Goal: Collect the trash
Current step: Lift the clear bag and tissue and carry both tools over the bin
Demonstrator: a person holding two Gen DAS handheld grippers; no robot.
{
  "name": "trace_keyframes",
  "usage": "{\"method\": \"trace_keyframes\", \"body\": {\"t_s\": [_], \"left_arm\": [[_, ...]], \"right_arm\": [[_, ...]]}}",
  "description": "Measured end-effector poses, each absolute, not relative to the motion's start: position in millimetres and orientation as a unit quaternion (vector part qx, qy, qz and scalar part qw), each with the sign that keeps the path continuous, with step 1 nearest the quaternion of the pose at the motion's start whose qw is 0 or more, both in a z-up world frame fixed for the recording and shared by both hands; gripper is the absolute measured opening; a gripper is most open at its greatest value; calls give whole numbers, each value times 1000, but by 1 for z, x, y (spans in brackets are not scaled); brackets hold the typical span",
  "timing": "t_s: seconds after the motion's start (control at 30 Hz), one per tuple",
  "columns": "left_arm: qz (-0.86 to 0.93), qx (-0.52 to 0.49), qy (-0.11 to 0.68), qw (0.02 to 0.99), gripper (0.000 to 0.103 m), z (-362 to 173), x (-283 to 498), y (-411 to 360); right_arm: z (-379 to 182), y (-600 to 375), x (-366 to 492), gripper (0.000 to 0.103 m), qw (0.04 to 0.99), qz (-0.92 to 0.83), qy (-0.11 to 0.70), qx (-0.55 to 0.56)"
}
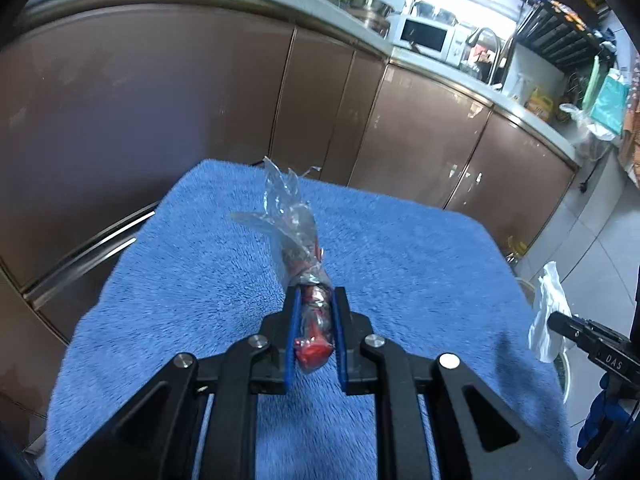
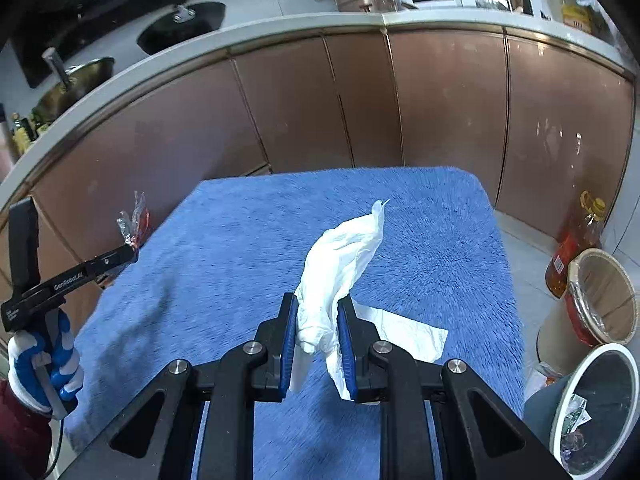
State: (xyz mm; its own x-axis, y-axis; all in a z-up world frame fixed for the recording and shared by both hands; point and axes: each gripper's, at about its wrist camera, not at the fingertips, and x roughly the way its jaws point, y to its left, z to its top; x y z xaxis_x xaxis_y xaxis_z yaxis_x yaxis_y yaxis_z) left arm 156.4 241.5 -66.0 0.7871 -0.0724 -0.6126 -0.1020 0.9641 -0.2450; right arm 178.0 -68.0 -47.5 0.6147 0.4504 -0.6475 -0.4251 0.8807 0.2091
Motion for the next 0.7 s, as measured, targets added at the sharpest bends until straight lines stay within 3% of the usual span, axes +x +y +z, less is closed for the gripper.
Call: {"method": "trace_keyframes", "body": {"t_s": [0.7], "left_arm": [[-33,-93,237,966,14,31,33,207]], "right_arm": [[48,-121,43,19,939,234,250,38]]}}
